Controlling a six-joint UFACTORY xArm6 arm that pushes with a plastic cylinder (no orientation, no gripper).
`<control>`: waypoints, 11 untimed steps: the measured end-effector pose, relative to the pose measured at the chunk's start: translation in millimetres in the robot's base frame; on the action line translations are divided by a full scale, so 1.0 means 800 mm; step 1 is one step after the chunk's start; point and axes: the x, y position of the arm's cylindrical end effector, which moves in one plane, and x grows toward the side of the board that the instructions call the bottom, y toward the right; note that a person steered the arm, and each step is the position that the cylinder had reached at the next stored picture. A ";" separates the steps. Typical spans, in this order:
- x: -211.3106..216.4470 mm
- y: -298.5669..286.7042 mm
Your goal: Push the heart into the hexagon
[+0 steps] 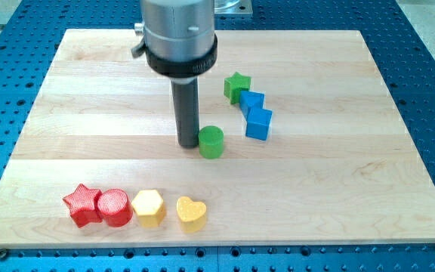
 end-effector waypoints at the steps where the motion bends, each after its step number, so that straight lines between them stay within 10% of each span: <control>1: 0.030 0.036; 4: 0.163 0.096; 11: 0.161 0.019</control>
